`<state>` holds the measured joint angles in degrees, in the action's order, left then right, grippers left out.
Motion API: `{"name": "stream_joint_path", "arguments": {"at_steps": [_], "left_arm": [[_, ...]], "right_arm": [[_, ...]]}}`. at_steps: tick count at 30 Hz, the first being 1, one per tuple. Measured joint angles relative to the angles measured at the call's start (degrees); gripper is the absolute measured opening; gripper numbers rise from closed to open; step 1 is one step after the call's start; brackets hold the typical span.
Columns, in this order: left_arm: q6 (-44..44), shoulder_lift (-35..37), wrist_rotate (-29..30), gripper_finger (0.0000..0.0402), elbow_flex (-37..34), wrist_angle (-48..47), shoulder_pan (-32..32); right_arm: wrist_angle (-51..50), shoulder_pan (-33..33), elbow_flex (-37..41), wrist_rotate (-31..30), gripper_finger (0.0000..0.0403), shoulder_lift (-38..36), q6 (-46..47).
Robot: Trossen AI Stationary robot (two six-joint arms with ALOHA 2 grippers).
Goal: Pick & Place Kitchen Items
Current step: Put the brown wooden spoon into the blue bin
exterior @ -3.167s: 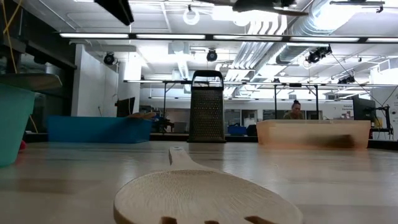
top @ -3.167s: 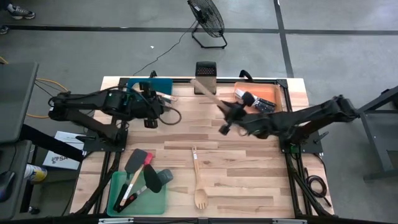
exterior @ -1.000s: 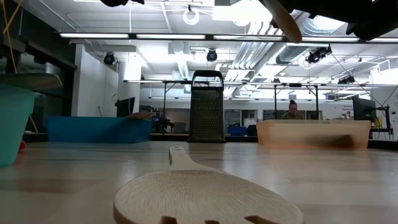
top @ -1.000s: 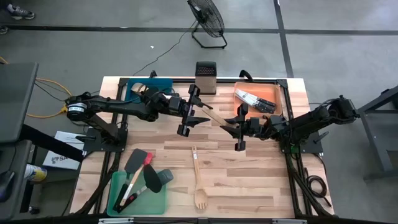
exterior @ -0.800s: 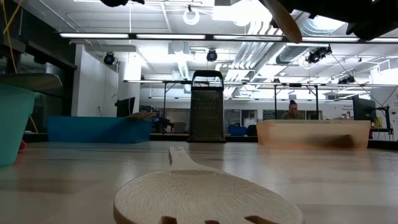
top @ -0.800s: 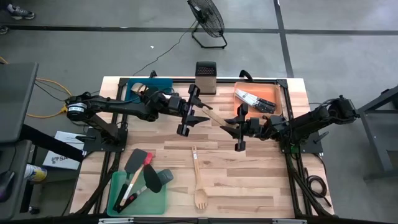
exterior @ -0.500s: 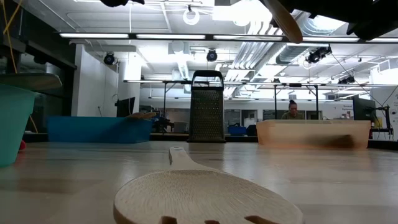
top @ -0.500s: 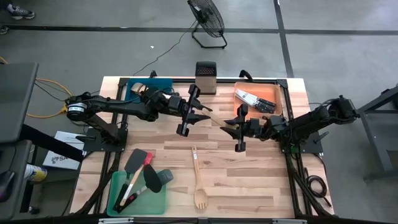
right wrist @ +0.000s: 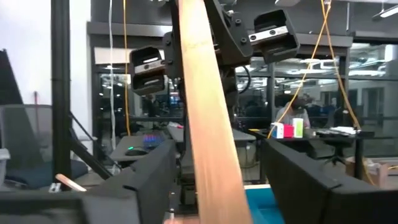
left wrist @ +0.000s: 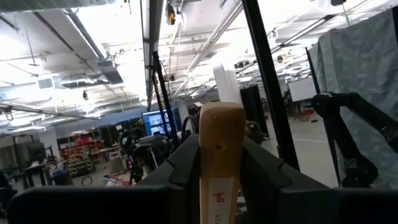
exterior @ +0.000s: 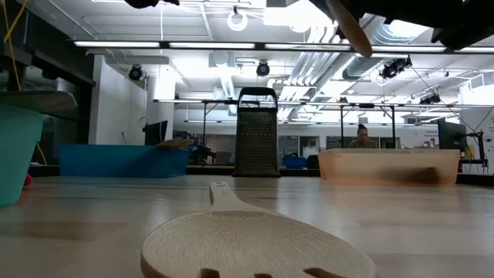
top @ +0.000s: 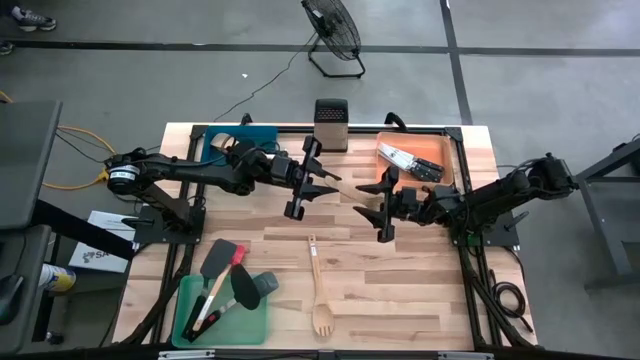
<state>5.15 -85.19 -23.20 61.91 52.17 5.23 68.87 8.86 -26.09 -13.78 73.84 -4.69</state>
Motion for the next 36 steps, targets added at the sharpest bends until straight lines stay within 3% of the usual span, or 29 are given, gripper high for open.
{"name": "stream_joint_path", "arguments": {"at_steps": [5,11,17,25,36], "left_arm": [[3.4,1.0,1.7,0.0079,0.0,-3.2,0.0],[10.0,4.8,3.7,0.0079,0.0,-11.1,0.0],[17.8,9.6,9.5,0.0079,0.0,-25.4,0.0],[28.6,15.9,23.1,0.0079,0.0,-48.8,0.0],[35.7,17.7,40.6,0.0079,0.0,-70.5,1.5]], "right_arm": [[0.0,0.7,0.0,0.1,0.0272,0.0,0.6],[-0.3,1.9,0.0,-1.3,0.0278,-1.3,0.1],[-3.0,3.6,0.0,-7.4,0.0278,-4.3,-2.4],[-5.6,5.9,0.0,-16.1,0.0279,-6.1,-4.0],[-9.1,5.8,0.0,-19.3,0.0279,-6.1,-2.6]]}}
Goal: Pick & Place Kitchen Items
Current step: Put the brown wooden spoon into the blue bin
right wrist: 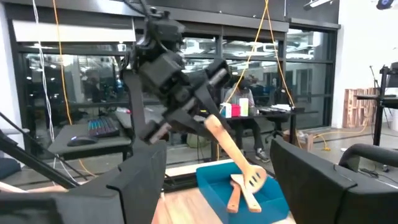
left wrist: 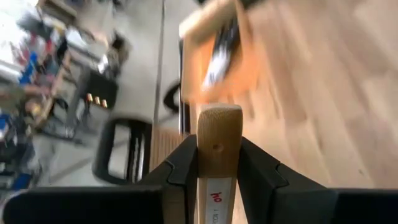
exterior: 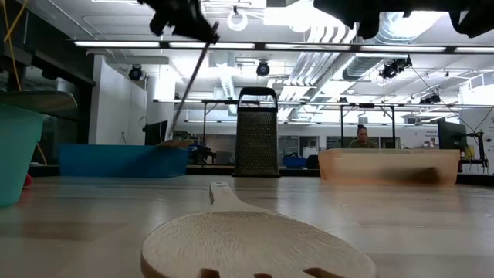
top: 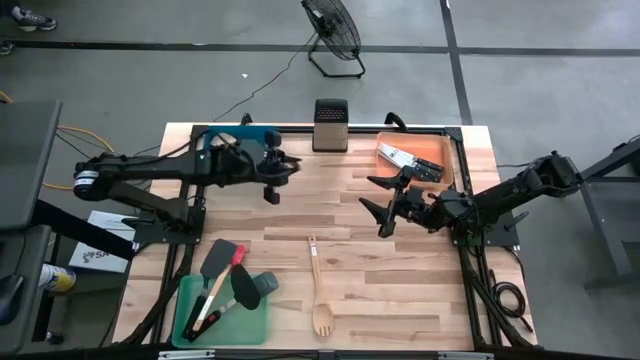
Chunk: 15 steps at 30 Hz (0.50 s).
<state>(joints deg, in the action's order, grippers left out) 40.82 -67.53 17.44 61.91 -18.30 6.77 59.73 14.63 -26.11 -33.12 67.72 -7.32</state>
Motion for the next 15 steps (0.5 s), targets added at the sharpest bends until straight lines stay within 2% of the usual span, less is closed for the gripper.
{"name": "stream_joint_path", "arguments": {"at_steps": [6,15], "left_arm": [[0.4,0.0,0.0,0.0079,0.0,-8.0,6.4],[5.7,-0.7,-9.0,0.0079,0.0,-18.4,18.4]], "right_arm": [[-0.1,0.0,0.0,-0.1,0.0279,0.0,-0.4],[-1.5,-1.3,0.0,-0.2,0.0279,0.0,-0.4]]}}
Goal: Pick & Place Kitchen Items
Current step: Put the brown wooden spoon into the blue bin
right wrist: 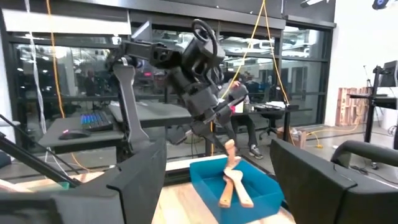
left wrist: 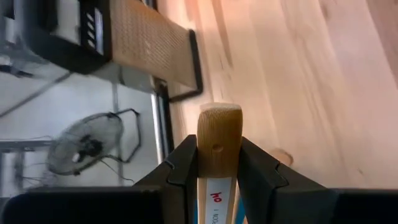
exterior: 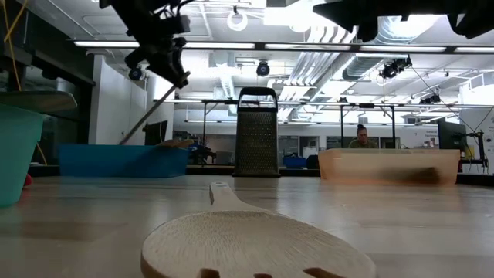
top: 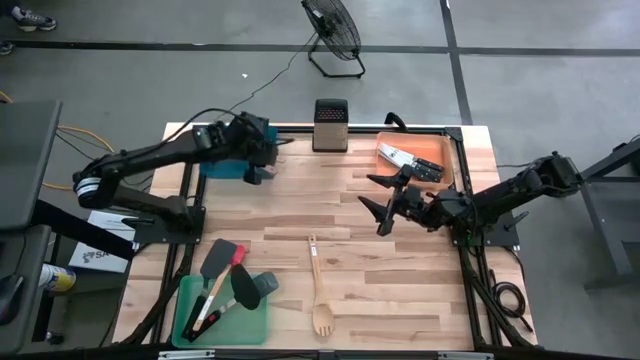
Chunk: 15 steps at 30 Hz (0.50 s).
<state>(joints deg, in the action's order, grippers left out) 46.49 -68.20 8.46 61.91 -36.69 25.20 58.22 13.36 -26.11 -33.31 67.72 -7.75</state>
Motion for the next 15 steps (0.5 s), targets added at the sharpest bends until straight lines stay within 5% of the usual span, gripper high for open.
{"name": "stream_joint_path", "arguments": {"at_steps": [15], "left_arm": [[3.2,-0.9,-11.2,0.0079,0.0,-7.1,11.7]], "right_arm": [[-2.5,-2.7,0.0,0.4,0.0279,0.0,2.1]]}}
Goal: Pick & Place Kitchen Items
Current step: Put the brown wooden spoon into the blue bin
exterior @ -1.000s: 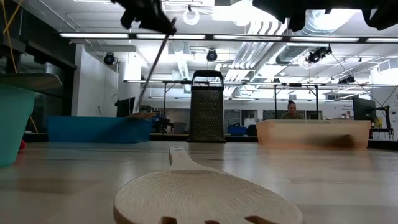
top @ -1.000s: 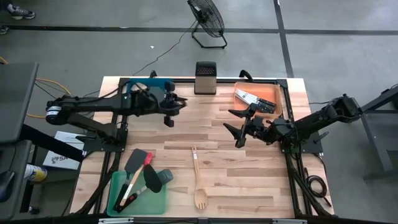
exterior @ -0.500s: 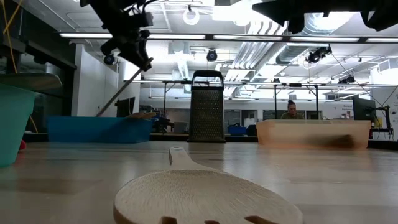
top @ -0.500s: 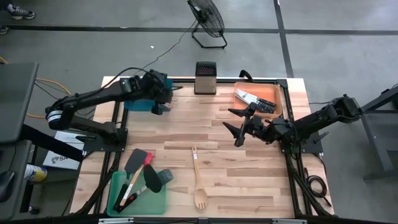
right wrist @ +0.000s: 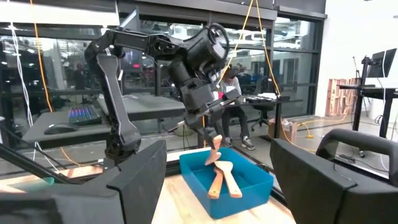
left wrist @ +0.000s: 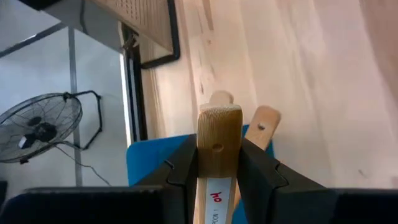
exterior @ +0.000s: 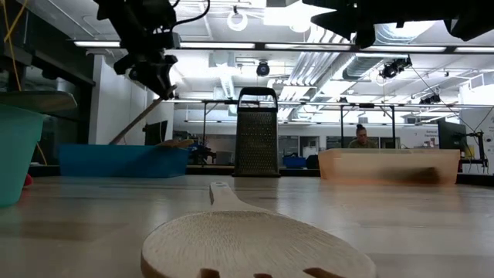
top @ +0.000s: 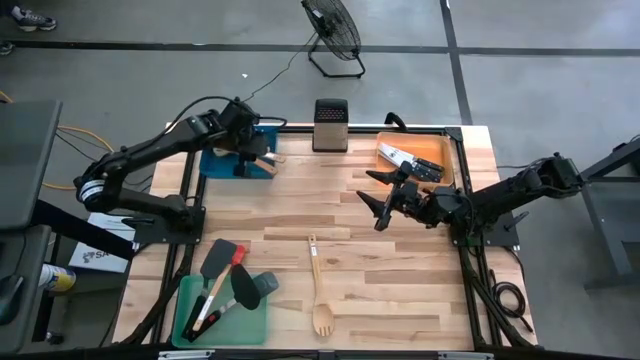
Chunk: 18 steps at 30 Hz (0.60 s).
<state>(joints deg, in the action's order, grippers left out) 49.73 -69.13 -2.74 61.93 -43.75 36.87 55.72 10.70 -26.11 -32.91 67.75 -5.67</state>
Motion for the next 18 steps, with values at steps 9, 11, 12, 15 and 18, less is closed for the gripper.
{"name": "stream_joint_path", "arguments": {"at_steps": [9,11,12,15,18], "left_arm": [[5.8,-3.0,-0.5,0.0079,0.0,-0.9,0.3],[6.9,-4.4,-0.2,0.0079,0.0,-1.4,0.3],[7.6,-5.0,0.0,0.0079,0.0,-1.9,0.3],[9.9,-6.6,1.2,0.0079,0.0,-2.8,0.3],[10.6,-8.1,1.5,0.0079,0.0,-2.9,0.3]], "right_arm": [[-0.7,0.0,0.0,0.0,0.0279,0.0,0.0],[-1.1,0.0,0.0,-0.1,0.0279,0.0,0.0],[-1.2,0.0,0.0,-0.2,0.0279,0.0,0.0],[-1.5,0.0,0.0,-0.2,0.0279,0.0,0.1],[-1.7,0.0,0.0,-0.2,0.0279,0.0,0.3]]}}
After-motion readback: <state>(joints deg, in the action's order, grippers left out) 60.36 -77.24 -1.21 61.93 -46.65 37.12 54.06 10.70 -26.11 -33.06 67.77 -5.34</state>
